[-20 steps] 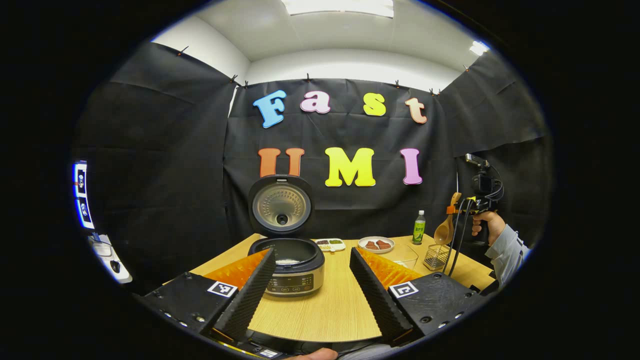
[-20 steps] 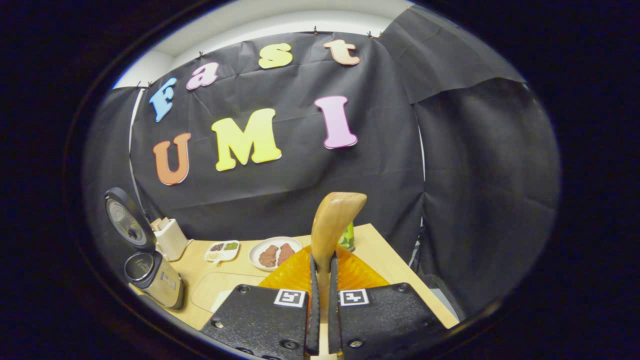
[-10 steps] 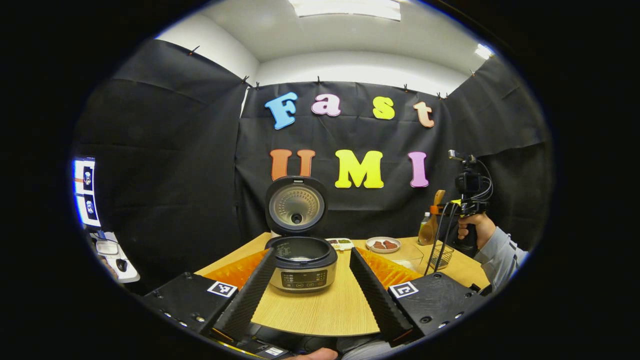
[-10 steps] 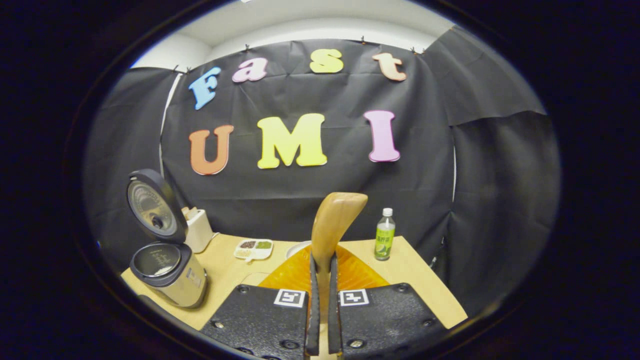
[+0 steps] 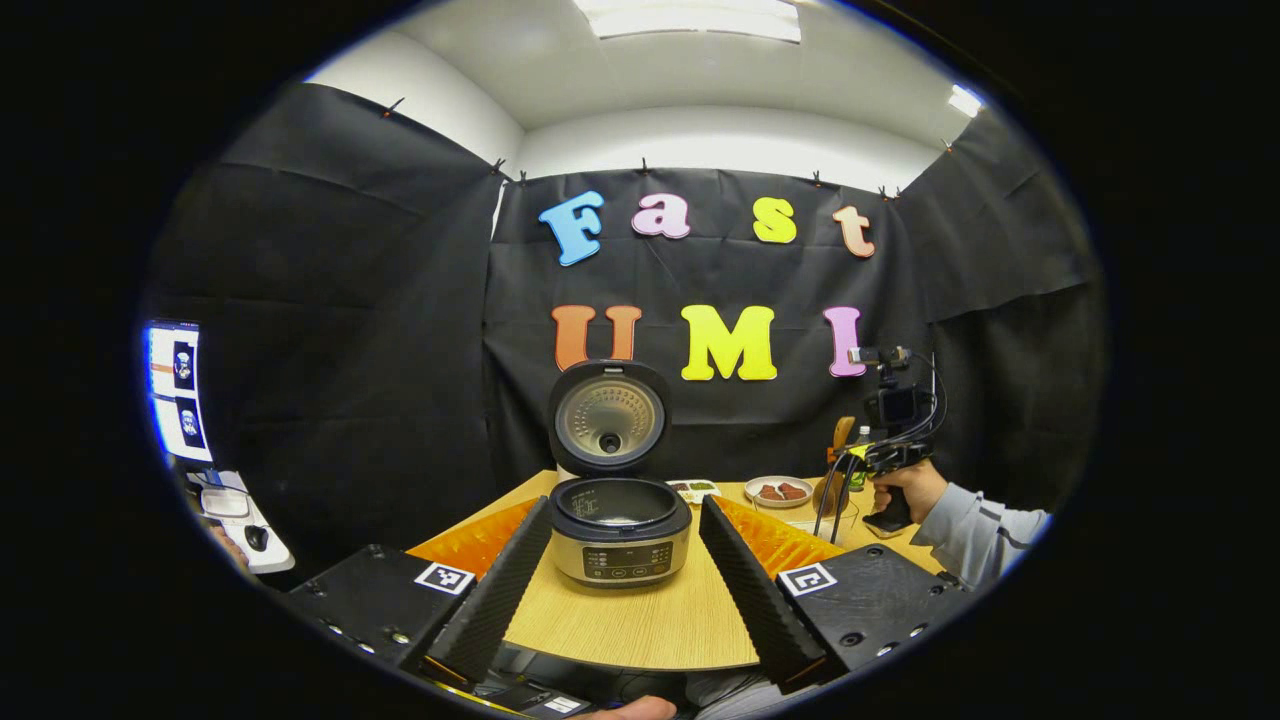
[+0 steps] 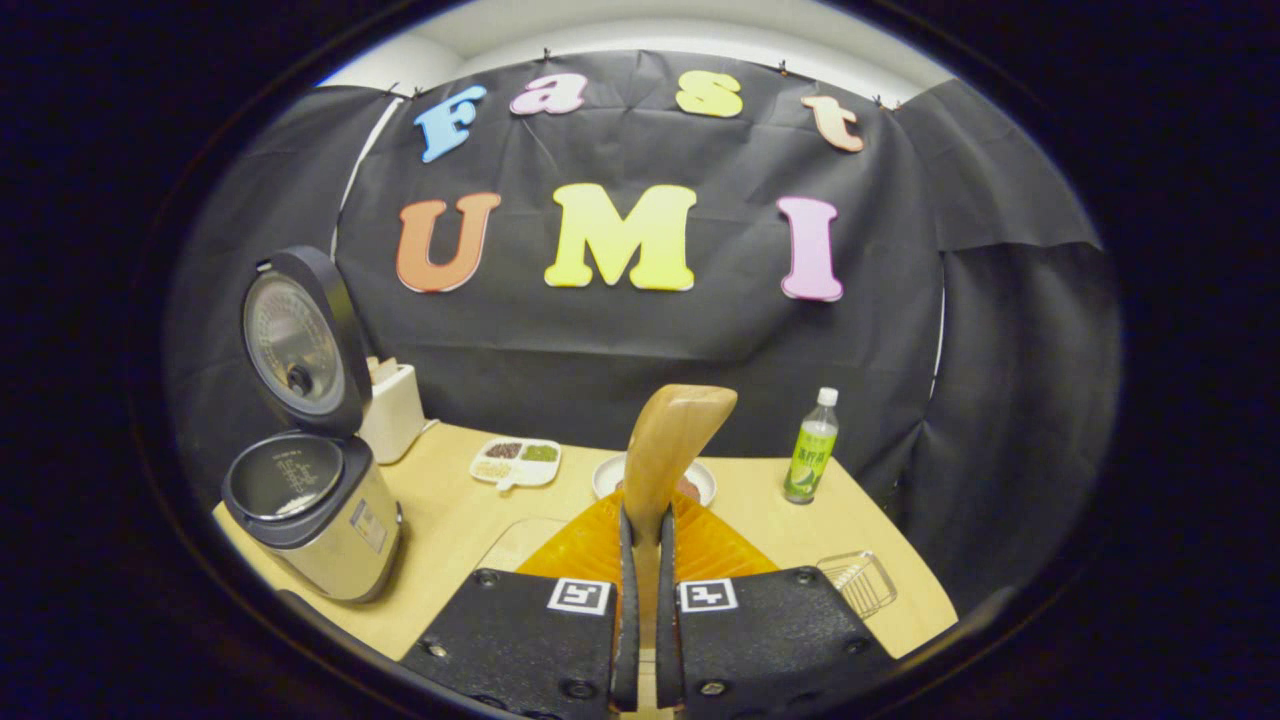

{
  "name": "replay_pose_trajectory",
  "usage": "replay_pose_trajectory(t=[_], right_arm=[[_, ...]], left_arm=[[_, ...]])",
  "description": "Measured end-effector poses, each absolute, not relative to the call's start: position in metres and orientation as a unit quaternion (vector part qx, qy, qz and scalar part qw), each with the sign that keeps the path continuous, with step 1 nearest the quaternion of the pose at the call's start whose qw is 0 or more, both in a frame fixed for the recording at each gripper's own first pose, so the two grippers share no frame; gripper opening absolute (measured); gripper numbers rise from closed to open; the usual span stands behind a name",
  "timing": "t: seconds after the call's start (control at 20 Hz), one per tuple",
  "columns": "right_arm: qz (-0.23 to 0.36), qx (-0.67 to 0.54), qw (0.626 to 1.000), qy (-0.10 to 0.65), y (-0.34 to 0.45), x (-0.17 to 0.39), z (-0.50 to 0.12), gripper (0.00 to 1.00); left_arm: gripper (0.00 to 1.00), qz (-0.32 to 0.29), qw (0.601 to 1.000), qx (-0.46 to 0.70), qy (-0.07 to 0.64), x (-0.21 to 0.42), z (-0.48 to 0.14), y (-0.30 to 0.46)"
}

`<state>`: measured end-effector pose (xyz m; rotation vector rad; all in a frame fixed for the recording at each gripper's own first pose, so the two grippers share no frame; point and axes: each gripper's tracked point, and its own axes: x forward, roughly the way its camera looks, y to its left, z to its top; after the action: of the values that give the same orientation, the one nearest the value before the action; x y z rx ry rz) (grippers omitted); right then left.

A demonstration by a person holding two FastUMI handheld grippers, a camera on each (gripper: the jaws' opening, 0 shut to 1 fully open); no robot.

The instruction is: Close the left gripper, press the button to open the rice cooker; take a wooden spoon from the chopstick holder with the right hand, scoop a spoonful of rice and pour it into the rice cooker, then put the wooden spoon back into the chopstick holder.

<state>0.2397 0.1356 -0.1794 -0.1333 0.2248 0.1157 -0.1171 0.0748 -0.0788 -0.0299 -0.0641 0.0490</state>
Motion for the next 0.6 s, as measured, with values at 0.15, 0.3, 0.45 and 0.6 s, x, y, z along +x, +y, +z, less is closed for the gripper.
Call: replay_pose_trajectory(t=[0.15, 0.3, 0.45, 0.6], right_arm=[[0.042, -0.083, 0.988, 0.122, 0.128, 0.256, -0.202, 0.12], [0.035, -0.120, 0.983, 0.132, 0.123, 0.265, -0.226, 0.12], [0.027, -0.160, 0.979, 0.128, 0.116, 0.273, -0.240, 0.12], [0.047, -0.185, 0.974, 0.123, 0.132, 0.264, -0.254, 0.12]], left_arm=[[0.95, 0.020, 0.999, -0.019, -0.031, -0.115, -0.079, 0.072], [0.95, 0.021, 0.999, -0.012, -0.023, -0.109, -0.087, 0.073], [0.95, 0.025, 1.000, -0.010, -0.012, -0.105, -0.096, 0.076], [0.95, 0.020, 1.000, -0.014, -0.008, -0.105, -0.098, 0.072]])
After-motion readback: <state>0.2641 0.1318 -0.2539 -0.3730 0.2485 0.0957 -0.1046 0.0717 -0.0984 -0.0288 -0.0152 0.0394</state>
